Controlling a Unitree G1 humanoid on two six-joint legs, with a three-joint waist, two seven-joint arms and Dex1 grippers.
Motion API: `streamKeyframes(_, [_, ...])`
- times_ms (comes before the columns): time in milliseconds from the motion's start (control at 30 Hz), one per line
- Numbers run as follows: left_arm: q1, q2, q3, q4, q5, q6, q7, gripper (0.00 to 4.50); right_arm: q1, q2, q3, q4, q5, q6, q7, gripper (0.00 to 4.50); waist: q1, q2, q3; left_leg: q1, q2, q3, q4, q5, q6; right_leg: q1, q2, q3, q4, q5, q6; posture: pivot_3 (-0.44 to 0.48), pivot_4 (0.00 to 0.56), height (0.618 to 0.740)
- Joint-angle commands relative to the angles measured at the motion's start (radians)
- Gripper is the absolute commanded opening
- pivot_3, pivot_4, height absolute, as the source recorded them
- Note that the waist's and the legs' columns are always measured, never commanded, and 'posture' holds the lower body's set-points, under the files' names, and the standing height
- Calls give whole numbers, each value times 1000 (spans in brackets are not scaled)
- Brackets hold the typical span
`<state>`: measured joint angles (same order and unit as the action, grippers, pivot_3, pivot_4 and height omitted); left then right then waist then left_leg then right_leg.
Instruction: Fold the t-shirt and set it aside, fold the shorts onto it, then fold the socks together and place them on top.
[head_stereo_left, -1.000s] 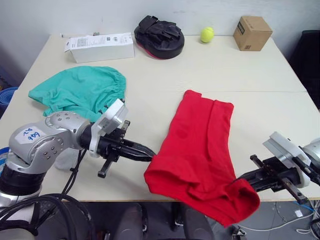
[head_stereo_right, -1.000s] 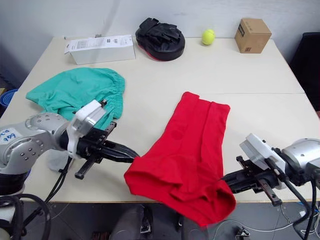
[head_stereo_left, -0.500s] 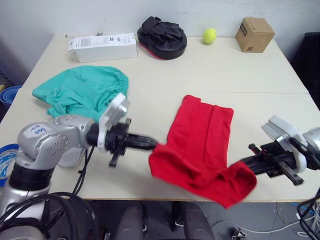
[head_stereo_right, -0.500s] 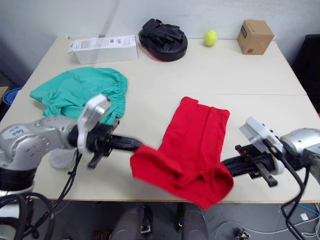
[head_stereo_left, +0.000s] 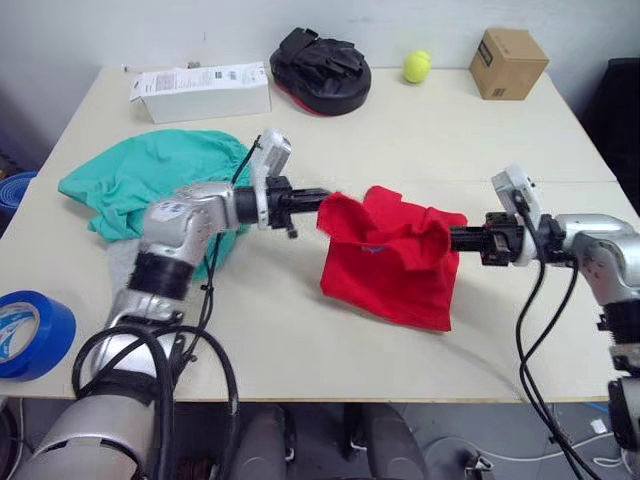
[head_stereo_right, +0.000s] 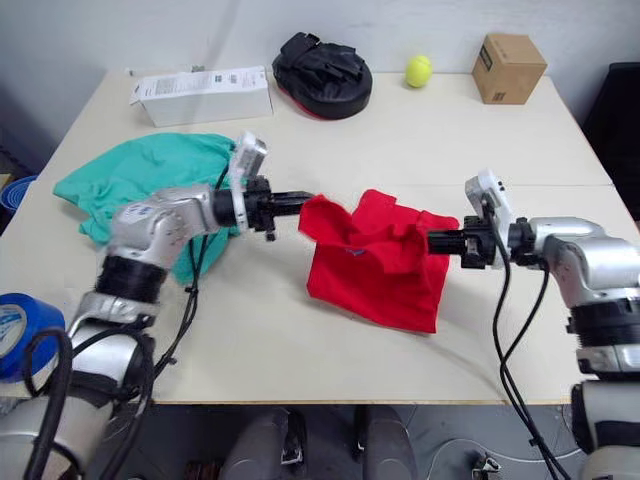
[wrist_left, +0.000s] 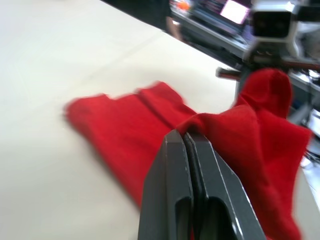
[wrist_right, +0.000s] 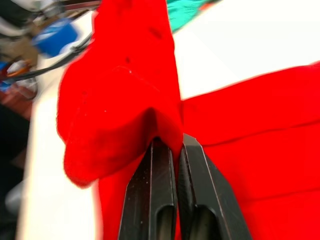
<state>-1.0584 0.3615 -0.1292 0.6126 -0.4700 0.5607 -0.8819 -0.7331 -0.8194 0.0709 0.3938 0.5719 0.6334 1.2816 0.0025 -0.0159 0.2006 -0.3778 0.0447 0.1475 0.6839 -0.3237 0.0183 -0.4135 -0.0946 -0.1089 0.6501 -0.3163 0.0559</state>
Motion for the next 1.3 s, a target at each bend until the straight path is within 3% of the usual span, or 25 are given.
streamKeyframes(33, [-93,-46,42,209,75,-132,34,0,-28,7,-23,83,-58,-45,-2,26,0,0,0,0,0,0,0,0,0,0,0,0,0,0,0,0,150,740])
streamKeyframes(133, [-136,-83,30,368,146,-194,39,0,-38,6,-38,147,-83,-12,-11,26,-4,0,0,-1,0,0,-2,0,0,-1,0,0,3,0,1,0,150,740])
streamKeyframes(300, [-152,-122,22,493,245,-274,27,0,-24,-12,-76,183,-89,53,-24,26,-7,0,0,-4,0,1,0,0,0,-5,0,0,5,0,1,0,150,740])
streamKeyframes(467, [-173,-156,55,540,278,-311,21,0,-49,15,-140,232,-77,167,-107,26,-5,0,0,-13,-1,2,4,1,1,-15,0,0,10,0,1,0,150,740])
streamKeyframes(800, [-241,-193,140,599,284,-320,24,0,-27,9,-146,222,-121,208,-114,26,-6,0,0,-14,-1,2,4,1,1,-15,-1,-1,10,1,1,0,150,740])
streamKeyframes(1067, [-267,-220,188,677,312,-264,163,0,-114,37,-241,333,-106,306,-273,26,-7,0,0,-13,-1,2,4,1,1,-16,-1,-1,10,1,1,0,150,740])
streamKeyframes(1167, [-268,-216,216,684,304,-228,163,561,-127,34,-250,350,-107,338,-283,670,-8,0,0,-13,-1,2,4,1,1,-16,-1,0,11,1,1,0,150,740])
streamKeyframes(1300, [-258,-196,197,671,335,-210,87,1816,-78,15,-198,262,-131,348,-244,2058,-7,0,0,-13,-1,2,4,1,1,-16,0,0,11,1,1,0,150,740])
